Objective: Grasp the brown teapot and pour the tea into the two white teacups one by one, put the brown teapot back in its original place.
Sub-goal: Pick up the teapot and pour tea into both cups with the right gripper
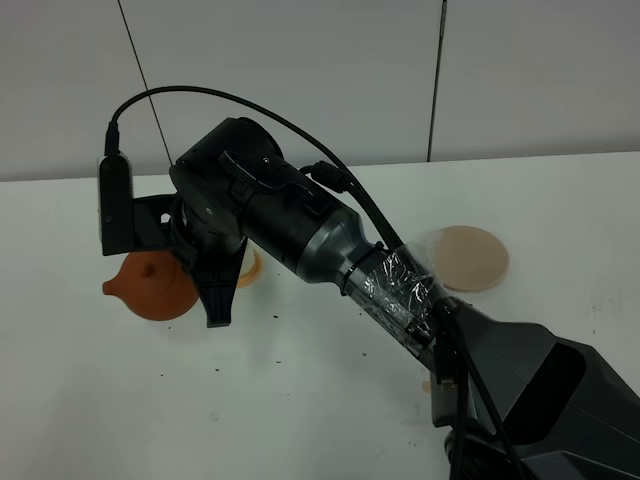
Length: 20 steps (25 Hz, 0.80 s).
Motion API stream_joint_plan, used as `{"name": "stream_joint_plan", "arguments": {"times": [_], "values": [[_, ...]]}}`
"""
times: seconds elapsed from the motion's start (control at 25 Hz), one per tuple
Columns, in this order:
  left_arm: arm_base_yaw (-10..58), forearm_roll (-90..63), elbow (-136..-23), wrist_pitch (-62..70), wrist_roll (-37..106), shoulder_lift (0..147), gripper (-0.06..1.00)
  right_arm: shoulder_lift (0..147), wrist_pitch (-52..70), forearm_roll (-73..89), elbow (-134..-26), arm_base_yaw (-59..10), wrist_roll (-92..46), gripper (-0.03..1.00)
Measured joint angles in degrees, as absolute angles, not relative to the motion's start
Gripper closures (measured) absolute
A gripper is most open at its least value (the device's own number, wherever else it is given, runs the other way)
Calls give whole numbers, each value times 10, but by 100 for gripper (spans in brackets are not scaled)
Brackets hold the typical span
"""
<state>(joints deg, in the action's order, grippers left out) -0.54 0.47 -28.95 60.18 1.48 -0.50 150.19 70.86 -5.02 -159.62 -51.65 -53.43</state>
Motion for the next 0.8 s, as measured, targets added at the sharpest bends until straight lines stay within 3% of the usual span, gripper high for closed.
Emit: {"name": "stream_joint_plan", "arguments": {"times": [0.8], "values": [[-5, 5, -290, 602, 15, -5, 70, 1504, 708, -10, -1555, -494, -425, 87]]}}
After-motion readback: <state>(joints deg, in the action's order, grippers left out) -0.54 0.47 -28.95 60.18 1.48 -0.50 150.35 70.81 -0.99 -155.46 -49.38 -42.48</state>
